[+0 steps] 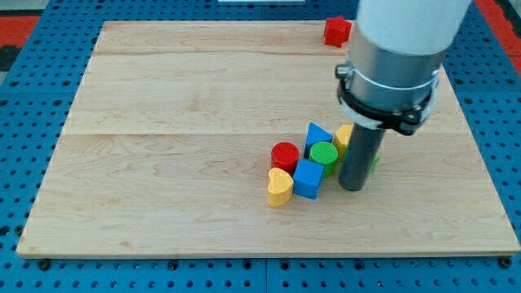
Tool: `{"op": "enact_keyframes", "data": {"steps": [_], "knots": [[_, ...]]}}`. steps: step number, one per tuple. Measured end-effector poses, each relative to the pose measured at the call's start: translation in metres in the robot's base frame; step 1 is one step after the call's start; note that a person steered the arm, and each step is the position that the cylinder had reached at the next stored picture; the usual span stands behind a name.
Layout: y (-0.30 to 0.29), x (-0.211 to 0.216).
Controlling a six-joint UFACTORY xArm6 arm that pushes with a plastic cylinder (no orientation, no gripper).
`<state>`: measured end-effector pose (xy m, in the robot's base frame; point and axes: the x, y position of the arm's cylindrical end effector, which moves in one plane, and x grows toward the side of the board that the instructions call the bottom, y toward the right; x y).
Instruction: Place the green star towards the right side of the blue triangle
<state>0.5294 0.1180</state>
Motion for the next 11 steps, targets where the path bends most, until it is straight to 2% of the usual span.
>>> {"op": "enact_keyframes", "data": {"steps": [3,5,9,11], "knots": [[0.004,0.012],[0.041,0.015],[0.041,-0.003],[0.001,-0.048]]}}
